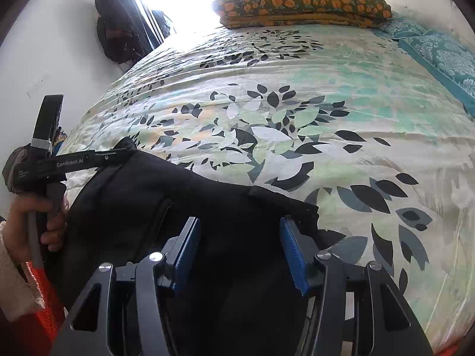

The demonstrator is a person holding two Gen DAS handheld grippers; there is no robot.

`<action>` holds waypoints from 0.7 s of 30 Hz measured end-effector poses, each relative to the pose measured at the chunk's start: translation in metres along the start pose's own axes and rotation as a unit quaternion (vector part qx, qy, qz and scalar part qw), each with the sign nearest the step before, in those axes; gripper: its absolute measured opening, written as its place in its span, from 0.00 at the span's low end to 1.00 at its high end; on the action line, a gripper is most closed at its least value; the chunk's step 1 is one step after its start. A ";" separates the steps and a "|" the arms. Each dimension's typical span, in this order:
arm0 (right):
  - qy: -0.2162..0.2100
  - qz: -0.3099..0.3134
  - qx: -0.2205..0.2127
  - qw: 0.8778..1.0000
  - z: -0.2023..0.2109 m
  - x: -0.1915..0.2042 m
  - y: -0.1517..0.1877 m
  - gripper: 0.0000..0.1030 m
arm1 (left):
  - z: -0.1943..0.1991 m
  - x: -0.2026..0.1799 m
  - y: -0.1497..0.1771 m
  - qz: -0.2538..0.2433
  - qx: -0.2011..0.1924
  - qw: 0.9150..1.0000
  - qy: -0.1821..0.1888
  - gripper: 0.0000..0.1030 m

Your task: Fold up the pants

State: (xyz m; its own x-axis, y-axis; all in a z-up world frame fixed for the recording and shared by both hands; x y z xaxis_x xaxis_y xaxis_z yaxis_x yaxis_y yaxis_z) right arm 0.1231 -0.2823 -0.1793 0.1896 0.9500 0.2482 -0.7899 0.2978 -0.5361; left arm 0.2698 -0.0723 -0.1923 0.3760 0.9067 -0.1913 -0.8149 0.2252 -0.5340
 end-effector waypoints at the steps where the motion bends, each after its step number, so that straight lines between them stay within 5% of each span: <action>1: 0.002 0.004 0.001 1.000 0.000 0.001 0.000 0.53 | -0.004 0.008 0.002 0.010 0.010 1.000 -0.020 0.95; 2: 0.004 0.009 0.002 1.000 0.000 0.002 0.000 0.53 | -0.013 0.016 0.008 0.035 0.033 0.999 -0.016 0.99; 8: -0.005 -0.002 -0.007 1.000 0.004 0.000 -0.001 0.54 | 0.023 0.029 0.004 0.066 0.008 0.998 0.011 0.96; 13: 0.019 -0.006 -0.067 0.998 0.061 0.007 -0.011 0.67 | 0.097 -0.002 0.025 -0.020 -0.024 0.999 0.026 0.96; 17: -0.003 0.017 -0.023 1.000 0.089 0.035 0.015 0.69 | 0.125 -0.047 0.074 -0.105 -0.007 0.994 0.037 0.96; 21: 0.009 0.058 0.033 0.998 0.078 0.051 0.071 0.69 | 0.106 -0.067 0.124 -0.142 0.039 0.989 0.004 0.96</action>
State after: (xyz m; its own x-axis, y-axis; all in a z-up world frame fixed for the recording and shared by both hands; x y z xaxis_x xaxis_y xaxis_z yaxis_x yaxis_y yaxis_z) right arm 0.0317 -0.2199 -0.1417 0.1042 0.9795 0.1726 -0.8434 0.1790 -0.5066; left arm 0.0970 -0.0677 -0.1584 0.5969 0.8008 -0.0494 -0.7077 0.4965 -0.5026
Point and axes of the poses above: each gripper's, at about its wrist camera, not at the fingertips, and z roughly against the way its jaws point, x to its left, y to its underside, the point moved 8 cm from there along -z, roughly the way its jaws point, and after that the axes turned 8 degrees about -z, right-handed, at the moved point
